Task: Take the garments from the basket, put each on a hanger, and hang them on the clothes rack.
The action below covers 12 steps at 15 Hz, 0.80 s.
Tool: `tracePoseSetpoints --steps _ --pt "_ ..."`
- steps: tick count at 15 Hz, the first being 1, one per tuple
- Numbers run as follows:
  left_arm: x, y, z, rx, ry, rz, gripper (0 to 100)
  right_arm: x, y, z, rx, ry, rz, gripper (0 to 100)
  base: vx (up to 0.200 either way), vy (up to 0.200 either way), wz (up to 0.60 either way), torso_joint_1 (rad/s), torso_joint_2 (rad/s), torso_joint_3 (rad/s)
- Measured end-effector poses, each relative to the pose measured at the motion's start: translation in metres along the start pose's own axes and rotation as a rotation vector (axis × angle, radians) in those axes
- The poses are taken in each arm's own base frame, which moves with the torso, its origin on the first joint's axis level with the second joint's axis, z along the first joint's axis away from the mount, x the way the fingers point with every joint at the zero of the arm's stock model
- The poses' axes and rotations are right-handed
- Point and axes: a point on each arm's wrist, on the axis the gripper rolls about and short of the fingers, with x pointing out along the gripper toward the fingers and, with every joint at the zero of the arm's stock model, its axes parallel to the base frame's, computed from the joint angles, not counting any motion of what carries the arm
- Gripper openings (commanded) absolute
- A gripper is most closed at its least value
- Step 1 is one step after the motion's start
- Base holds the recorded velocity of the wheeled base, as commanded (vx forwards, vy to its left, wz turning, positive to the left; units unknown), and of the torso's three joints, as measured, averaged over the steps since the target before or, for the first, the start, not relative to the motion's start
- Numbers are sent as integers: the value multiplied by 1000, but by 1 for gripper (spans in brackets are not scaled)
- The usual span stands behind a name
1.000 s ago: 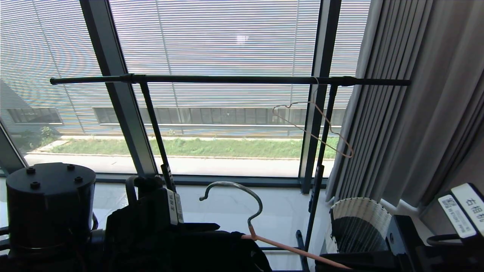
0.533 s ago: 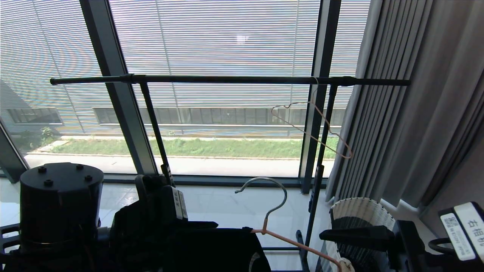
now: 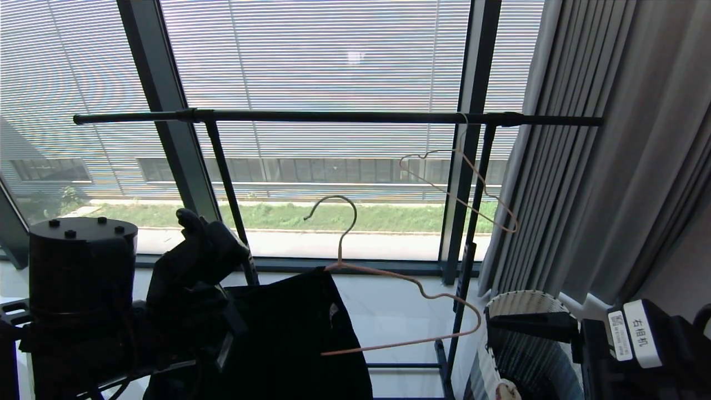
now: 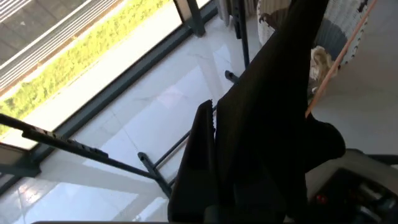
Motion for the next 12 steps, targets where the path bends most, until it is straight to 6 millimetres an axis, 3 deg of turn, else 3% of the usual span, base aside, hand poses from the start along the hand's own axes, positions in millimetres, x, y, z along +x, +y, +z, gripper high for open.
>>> tracePoseSetpoints --steps 2,5,8,12 --pt "0 12 23 -127 -52 124 0 4 0 -8 34 36 7 100 0 0 0 0 0 0" --pt "-4 17 49 -124 -133 173 0 15 -2 -14 168 76 10 100 0 0 0 0 0 0" --pt "-7 14 60 -58 -172 166 0 35 -9 -12 295 17 -12 100 0 0 0 0 0 0" --pt "-8 15 67 10 -216 185 0 72 -20 -6 412 -64 -193 100 0 0 0 0 0 0"
